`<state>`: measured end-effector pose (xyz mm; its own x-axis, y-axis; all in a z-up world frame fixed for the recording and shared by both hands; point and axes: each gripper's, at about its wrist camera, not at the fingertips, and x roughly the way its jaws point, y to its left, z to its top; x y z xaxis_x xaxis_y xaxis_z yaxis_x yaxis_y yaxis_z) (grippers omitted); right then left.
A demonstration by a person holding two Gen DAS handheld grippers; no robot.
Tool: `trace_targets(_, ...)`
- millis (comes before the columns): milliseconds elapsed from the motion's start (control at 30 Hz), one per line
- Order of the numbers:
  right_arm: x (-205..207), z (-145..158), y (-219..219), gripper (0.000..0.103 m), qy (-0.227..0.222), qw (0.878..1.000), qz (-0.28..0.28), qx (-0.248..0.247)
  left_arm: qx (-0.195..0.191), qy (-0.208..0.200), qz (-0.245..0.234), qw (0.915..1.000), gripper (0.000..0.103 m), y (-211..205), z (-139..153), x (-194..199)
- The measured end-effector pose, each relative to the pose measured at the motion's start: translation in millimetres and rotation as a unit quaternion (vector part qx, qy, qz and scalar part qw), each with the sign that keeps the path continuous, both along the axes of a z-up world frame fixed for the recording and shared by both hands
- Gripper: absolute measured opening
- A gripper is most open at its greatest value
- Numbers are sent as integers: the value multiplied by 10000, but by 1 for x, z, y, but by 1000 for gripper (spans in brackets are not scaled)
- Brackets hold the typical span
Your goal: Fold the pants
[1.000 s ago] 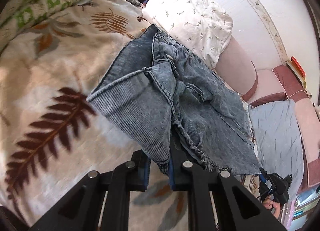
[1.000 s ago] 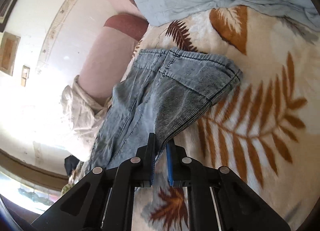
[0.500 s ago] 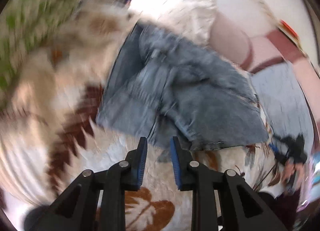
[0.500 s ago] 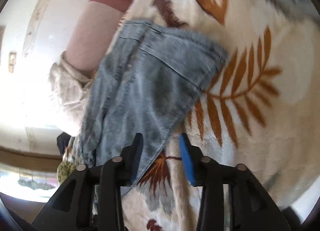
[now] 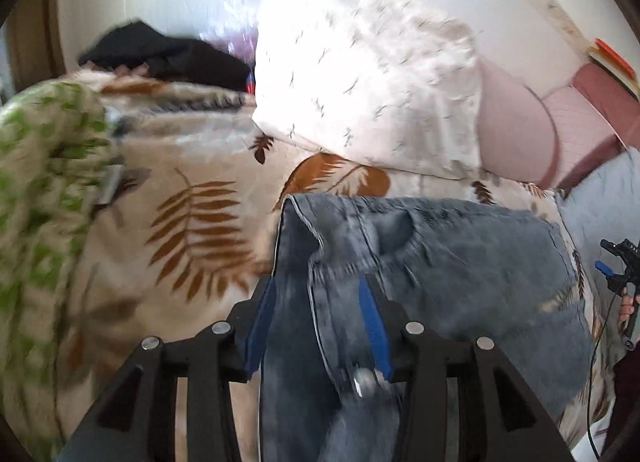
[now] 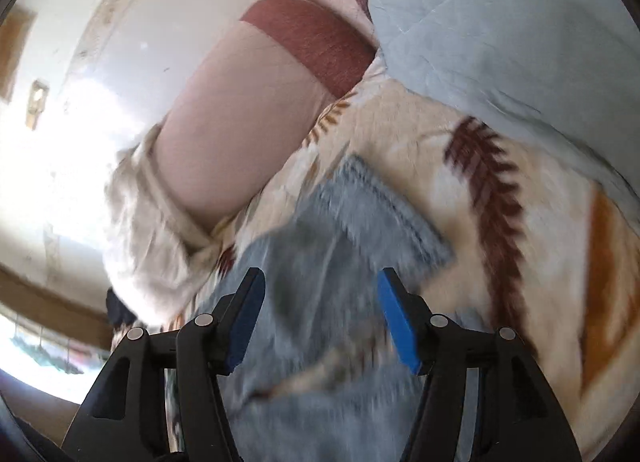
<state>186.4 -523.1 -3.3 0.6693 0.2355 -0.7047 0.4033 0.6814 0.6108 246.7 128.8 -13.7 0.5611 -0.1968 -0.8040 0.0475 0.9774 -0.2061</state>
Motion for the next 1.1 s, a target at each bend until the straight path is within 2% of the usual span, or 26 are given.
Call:
trace_targets(100, 33, -17, -15, 58, 58, 9999, -145, 22, -60, 142, 89, 9998, 46, 0, -12, 30)
trace_targets(167, 51, -26, -19, 58, 161, 9996, -214, -65, -172, 167, -6, 9997, 46, -6, -14, 41)
trace_targets(200, 56, -29, -21, 58, 205, 9994, -239, -110, -111, 174, -69, 9998, 47, -12, -15, 47)
trace_targets(267, 66, -34, -24, 58, 186, 9992, -300, -175, 99, 261, -136, 9995, 57, -22, -21, 58)
trace_targets(333, 76, -37, -27, 58, 172, 9992, -306, -181, 122, 380, -26, 9992, 60, -22, -29, 73)
trace_targets(467, 95, -40, -30, 59, 167, 9991, -282, -279, -375, 681, 240, 9967, 60, -13, -44, 94)
trace_targets(500, 101, -41, -30, 59, 174, 9991, -278, -277, -386, 761, 265, 9960, 60, -14, -48, 97)
trace_targets(567, 109, -41, -30, 59, 189, 9989, -274, -334, -394, 885, 374, 9946, 45, -14, -55, 102)
trace_targets(600, 111, -40, -29, 59, 196, 9988, -258, -376, -447, 962, 331, 9938, 22, -14, -59, 105)
trace_targets(633, 114, -40, -28, 59, 208, 9985, -243, -433, -456, 1016, 323, 9933, 11, -14, -61, 107)
trace_targets(700, 118, -39, -25, 59, 216, 9983, -210, -498, -574, 1064, 395, 9919, 5, -12, -64, 110)
trace_targets(833, 123, -40, -19, 59, 273, 9973, -145, -672, -511, 997, 401, 9929, 4, -14, -62, 110)
trace_targets(933, 124, -42, -20, 59, 288, 9974, -104, -659, -476, 810, 439, 9946, 4, -12, -54, 107)
trace_targets(1100, 130, -42, -29, 60, 358, 9970, -73, -676, -752, 454, 489, 9949, 4, 4, -31, 101)
